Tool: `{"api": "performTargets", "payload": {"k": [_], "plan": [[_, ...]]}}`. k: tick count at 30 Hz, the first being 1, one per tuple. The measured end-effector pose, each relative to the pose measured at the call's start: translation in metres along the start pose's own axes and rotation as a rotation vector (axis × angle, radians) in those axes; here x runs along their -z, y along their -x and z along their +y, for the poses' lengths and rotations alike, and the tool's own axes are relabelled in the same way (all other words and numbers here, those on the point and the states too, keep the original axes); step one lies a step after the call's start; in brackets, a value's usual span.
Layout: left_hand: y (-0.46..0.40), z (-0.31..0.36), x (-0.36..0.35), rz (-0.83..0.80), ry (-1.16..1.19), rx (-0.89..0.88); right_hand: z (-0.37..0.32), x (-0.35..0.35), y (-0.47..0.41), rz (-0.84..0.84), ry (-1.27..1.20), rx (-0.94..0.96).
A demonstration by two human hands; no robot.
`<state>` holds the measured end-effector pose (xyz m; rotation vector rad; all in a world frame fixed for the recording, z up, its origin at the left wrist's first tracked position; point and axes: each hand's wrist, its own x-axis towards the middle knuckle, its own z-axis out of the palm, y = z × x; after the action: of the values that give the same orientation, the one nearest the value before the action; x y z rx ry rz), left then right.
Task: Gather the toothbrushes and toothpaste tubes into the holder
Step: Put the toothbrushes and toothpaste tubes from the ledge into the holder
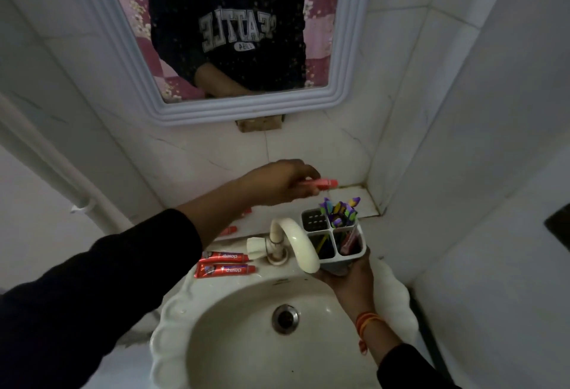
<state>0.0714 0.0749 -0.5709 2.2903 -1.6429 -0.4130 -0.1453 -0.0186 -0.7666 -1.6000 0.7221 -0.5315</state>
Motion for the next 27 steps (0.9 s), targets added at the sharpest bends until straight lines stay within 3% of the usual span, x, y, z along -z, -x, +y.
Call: {"api": "performTargets", "payload": {"k": [3,10,16,21,24,27], "plan": [[-0.015,0.042,0.020,-0.236,-0.225,0.026,-0.012,0.001,0.002,-0.079,0.024,0.060],[-0.038,0.105,0.005,-0.400,-0.510,0.063,-0.011,-0.001,0.003,0.030,-0.004,0.004],[-0.034,0.115,-0.024,-0.254,-0.388,0.090,-0.009,0.000,0.000,0.023,0.040,0.062],[-0.015,0.088,0.001,-0.139,0.097,0.238,-0.005,0.001,-0.003,-0.001,0.006,0.026],[0.006,0.054,0.008,-0.025,0.088,0.318,-0.005,0.000,-0.003,-0.015,-0.007,0.057],[0.029,0.007,-0.001,-0.043,-0.019,0.451,-0.004,0.000,-0.006,-0.014,-0.029,0.076]]}}
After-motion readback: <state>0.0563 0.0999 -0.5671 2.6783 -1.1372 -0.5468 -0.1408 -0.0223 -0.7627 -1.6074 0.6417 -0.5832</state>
